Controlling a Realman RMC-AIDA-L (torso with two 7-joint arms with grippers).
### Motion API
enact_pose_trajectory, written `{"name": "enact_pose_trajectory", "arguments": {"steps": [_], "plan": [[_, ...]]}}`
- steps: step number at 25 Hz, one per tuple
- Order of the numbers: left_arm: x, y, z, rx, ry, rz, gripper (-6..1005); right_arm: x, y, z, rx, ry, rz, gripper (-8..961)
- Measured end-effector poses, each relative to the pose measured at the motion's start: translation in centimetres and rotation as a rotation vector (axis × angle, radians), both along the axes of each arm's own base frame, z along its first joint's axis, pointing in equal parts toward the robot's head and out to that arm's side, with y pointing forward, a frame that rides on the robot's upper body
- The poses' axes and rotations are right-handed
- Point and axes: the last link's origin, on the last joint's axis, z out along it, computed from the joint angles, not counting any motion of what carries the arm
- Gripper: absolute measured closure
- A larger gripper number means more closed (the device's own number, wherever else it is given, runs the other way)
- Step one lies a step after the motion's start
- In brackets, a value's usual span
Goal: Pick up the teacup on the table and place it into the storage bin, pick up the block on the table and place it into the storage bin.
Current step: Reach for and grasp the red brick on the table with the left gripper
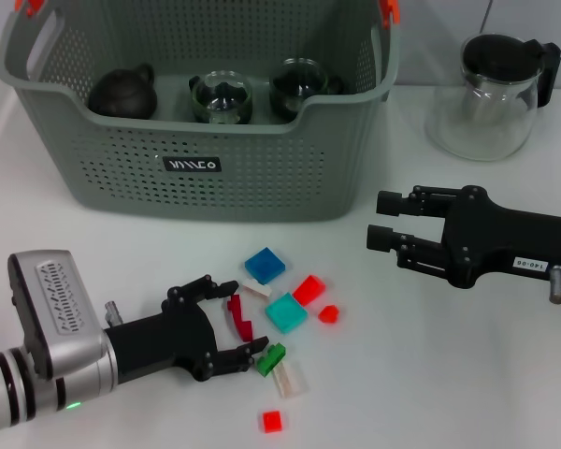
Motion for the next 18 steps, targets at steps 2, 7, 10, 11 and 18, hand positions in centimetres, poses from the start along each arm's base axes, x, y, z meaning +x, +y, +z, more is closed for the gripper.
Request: {"name": "enact_pose_trajectory", "arguments": {"steps": [2, 7, 10, 11, 18], "plan": [[-0.06, 0.04, 0.0, 0.002, 0.003, 0.003, 203, -0.02, 0.02, 0.0, 0.0, 0.0, 0.001, 435], [-0.18, 0.1, 0.0, 0.006, 0.01, 0.009, 218, -0.09, 0.06, -0.01, -0.001, -0.001, 0.003, 435], [-0.18, 0.11, 0.0, 0.006, 0.01, 0.009, 227, -0.09, 0.06, -0.01, -0.001, -0.001, 0.003, 435], [-0.18, 0.11, 0.01, 0.007, 0.01, 0.009, 230, -0.09, 0.06, -0.01, -0.001, -0.001, 0.003, 435], [-0.06, 0.23, 0.04, 0.008, 0.007, 0.005, 251, -0.17, 0.12, -0.03, -0.002, -0.002, 0.006, 436]]}}
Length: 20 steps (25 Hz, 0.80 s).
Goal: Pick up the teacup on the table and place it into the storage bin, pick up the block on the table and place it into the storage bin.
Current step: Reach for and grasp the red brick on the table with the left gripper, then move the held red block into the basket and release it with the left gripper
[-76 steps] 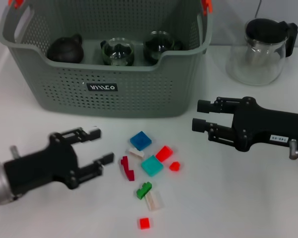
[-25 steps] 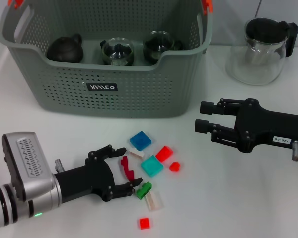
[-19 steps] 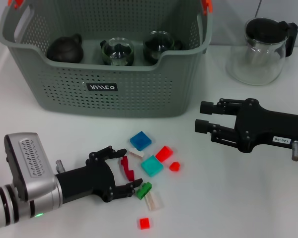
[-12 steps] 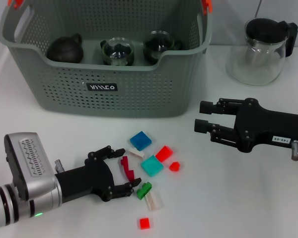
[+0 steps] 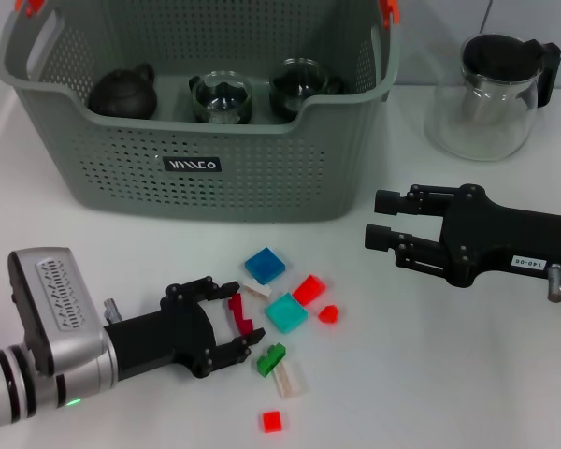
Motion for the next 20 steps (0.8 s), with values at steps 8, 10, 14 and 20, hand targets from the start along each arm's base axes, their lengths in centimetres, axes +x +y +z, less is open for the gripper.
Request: {"name": "enact_pose_trajectory", "arguments": {"steps": [8, 10, 14, 20], "plan": [[0.4, -0.1, 0.9, 0.006, -0.053, -0.019, 333, 0.0, 0.0, 0.1, 0.001, 0.0, -0.001, 436], [0.7, -0.3, 2.5, 0.029, -0.124, -0.029, 330, 0.0, 0.1, 0.1, 0.002, 0.0, -0.001, 435], [0.9, -0.6, 6.7, 0.083, -0.261, -0.055, 324, 0.0, 0.1, 0.1, 0.002, 0.0, -0.001, 435], [2.4, -0.2, 13.2, 0.127, -0.46, -0.13, 316, -0.1, 0.2, 0.1, 0.004, 0.001, 0.001, 436]]}}
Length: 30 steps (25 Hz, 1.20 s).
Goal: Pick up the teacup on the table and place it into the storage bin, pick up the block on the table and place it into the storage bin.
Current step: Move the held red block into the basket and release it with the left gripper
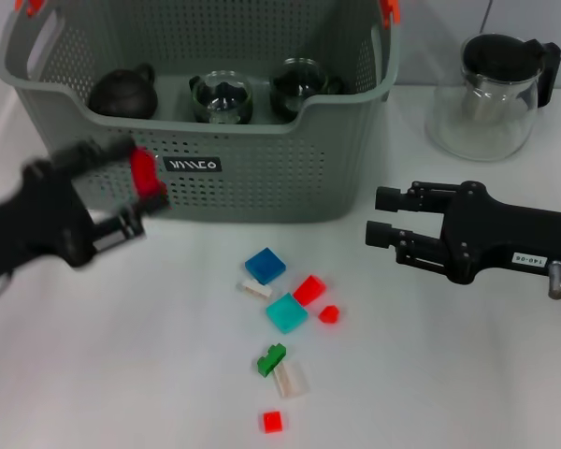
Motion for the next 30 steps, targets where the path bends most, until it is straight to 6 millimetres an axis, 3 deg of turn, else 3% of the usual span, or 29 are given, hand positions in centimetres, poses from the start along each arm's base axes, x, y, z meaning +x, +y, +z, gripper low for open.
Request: {"name": "enact_pose_trajectory", "arguments": {"steps": [3, 7, 12, 16, 25, 30], "plan": [[1.6, 1.8, 2.3, 0.007, -0.076, -0.029, 312, 0.0, 0.0, 0.0, 0.0, 0.001, 0.0, 435], [4.0, 5.6, 3.4, 0.01, -0.085, -0.023, 306, 0.0, 0.0, -0.1, -0.001, 0.0, 0.0, 435], [7.5, 12.0, 2.6, -0.001, 0.014, 0.084, 299, -0.1, -0.1, -0.2, -0.004, 0.001, 0.0, 435], [8.6, 15.3, 1.3, -0.005, 0.133, 0.214, 293, 0.0, -0.1, -0.2, -0.003, 0.001, -0.002, 436], [9.0, 16.8, 0.0, 0.011, 0.192, 0.359, 280, 0.1, 0.0, 0.0, 0.005, 0.005, -0.007, 436], [8.5, 14.7, 3.1, 0.016, -0.042, 0.317, 241, 0.0, 0.0, 0.0, 0.005, 0.004, -0.005, 436]]}}
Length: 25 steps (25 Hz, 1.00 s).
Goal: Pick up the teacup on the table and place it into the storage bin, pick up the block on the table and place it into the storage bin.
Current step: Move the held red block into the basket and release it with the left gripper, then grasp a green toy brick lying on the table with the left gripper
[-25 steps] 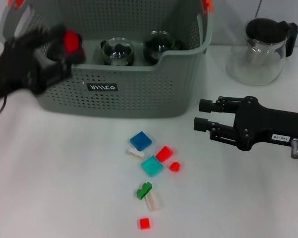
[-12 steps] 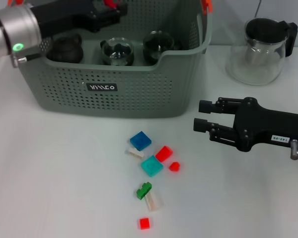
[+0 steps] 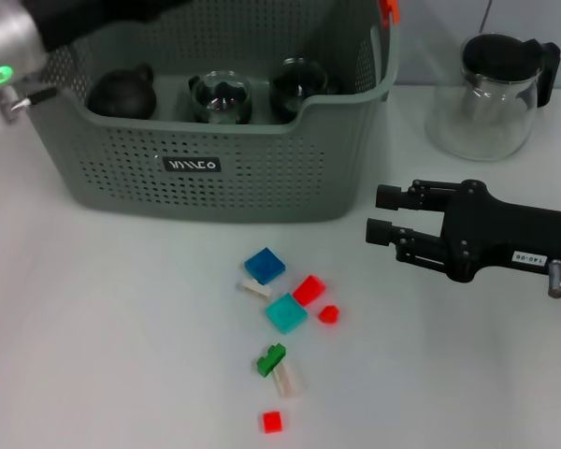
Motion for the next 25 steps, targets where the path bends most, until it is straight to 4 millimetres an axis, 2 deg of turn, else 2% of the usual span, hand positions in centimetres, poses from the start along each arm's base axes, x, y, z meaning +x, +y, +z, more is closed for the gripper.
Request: {"name": "enact_pose_trajectory", "arguments": {"steps": [3, 6, 12, 14, 20, 25], "plan": [[-1.4, -1.9, 0.8, 0.006, -0.076, -0.016, 189, 0.1, -0.1, 0.0, 0.0, 0.001, -0.003, 436], [-3.5, -4.6, 0.1, -0.009, -0.08, -0.05, 137, 0.1, -0.2, 0.0, 0.0, 0.004, -0.005, 436], [-7.9, -12.7, -4.3, -0.02, 0.096, -0.179, 125, 0.1, -0.2, -0.1, 0.001, 0.007, -0.005, 436], [-9.1, -14.4, -5.8, -0.05, 0.147, -0.17, 131, -0.1, -0.1, -0.2, 0.0, 0.007, -0.002, 436], [-10.9, -18.1, -10.9, -0.188, 0.228, -0.195, 148, -0.1, 0.0, -0.3, -0.001, 0.003, -0.002, 435], [-10.7, -19.0, -13.1, -0.188, 0.276, -0.256, 163, 0.0, 0.0, -0.4, -0.003, 0.002, -0.01, 435]]}}
